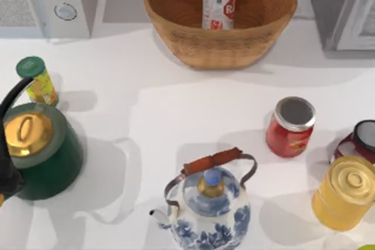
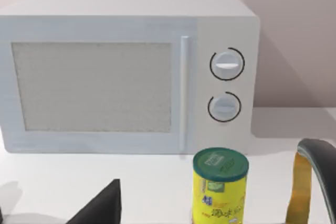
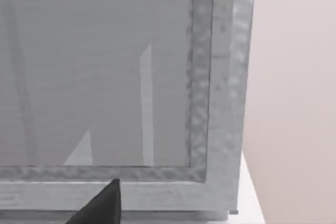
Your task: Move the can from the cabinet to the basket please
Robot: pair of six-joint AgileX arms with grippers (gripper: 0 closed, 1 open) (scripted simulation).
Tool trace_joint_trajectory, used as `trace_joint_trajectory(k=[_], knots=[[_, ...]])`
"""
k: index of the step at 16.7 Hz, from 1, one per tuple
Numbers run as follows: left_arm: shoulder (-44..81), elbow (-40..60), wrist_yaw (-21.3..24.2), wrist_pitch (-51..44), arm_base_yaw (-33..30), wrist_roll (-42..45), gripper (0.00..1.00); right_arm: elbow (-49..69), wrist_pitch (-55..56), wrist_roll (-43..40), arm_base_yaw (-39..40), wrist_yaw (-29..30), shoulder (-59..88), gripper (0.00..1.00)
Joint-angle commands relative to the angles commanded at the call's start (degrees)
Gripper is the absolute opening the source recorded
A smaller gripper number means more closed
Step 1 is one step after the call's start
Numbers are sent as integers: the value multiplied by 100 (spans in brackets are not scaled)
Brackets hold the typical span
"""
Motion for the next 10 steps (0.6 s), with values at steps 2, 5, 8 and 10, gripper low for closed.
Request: trace_joint_trajectory(k=[2,5,8,10], knots=[[0,0,0,0,0,0,100,693,-743,17,-46,-54,-46,100],[0,0,0,0,0,0,100,1942,-2189,30,-90,-124,-180,100],[0,0,0,0,0,0,100,3313,-3870,30,-111,-164,-374,100],[0,0,0,0,0,0,100,4233,-5000,31,-114,-171,-528,100]])
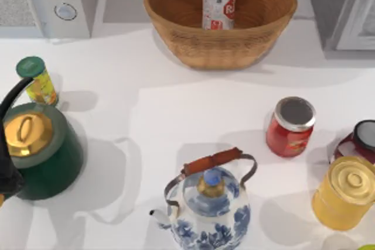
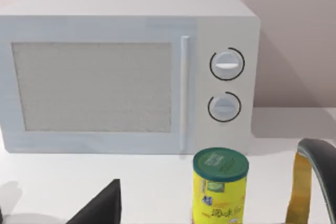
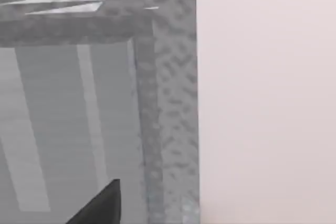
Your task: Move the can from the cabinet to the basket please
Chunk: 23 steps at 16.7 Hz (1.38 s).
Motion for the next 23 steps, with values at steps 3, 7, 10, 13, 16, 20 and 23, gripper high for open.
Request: trace_joint_trajectory(k=[3,7,10,13,16,20,23], knots=[[0,0,0,0,0,0,100,1252,-1514,-12,18,21,-248,100],[0,0,0,0,0,0,100,2431,-2841,-40,69,80,-537,100],[0,0,0,0,0,0,100,2789,-3205,-43,89,102,-638,100],[0,0,0,0,0,0,100,2793,-3208,-43,89,103,-639,100],[0,0,0,0,0,0,100,2805,-3199,-42,127,160,-622,100],[0,0,0,0,0,0,100,2873,-3268,-40,916,953,-567,100],[0,0,0,0,0,0,100,2940,-3335,-41,2035,2073,-539,100]])
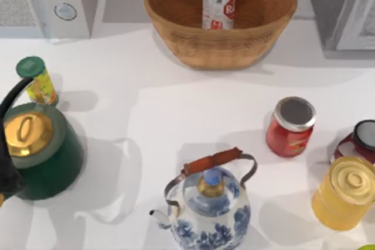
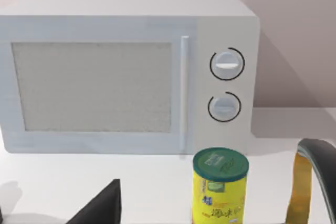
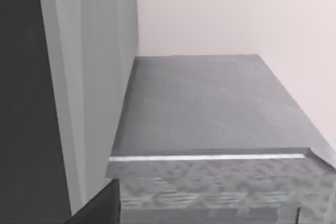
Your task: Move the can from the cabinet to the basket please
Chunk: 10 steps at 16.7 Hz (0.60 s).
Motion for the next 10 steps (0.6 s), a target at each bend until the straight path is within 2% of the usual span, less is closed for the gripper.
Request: trace_joint_trajectory(k=[10], knots=[[0,0,0,0,0,0,100,-91,-174,-43,4976,4963,-192,100]])
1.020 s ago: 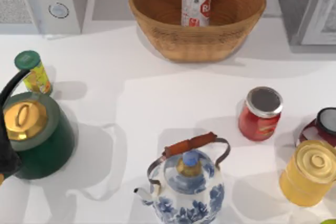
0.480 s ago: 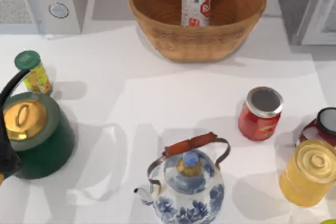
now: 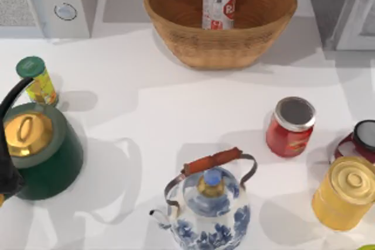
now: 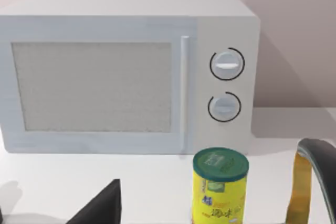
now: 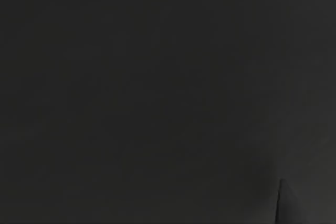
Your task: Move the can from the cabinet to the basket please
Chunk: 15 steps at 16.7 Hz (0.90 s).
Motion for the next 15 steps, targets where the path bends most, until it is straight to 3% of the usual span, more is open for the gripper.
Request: trace_joint_trajectory(k=[3,6,15], knots=[[0,0,0,0,0,0,100,-100,-21,-17,1035,1035,-104,100],[0,0,0,0,0,0,100,-166,-30,-26,1537,1535,-171,100],[0,0,0,0,0,0,100,109,23,-95,1268,1512,46,100]])
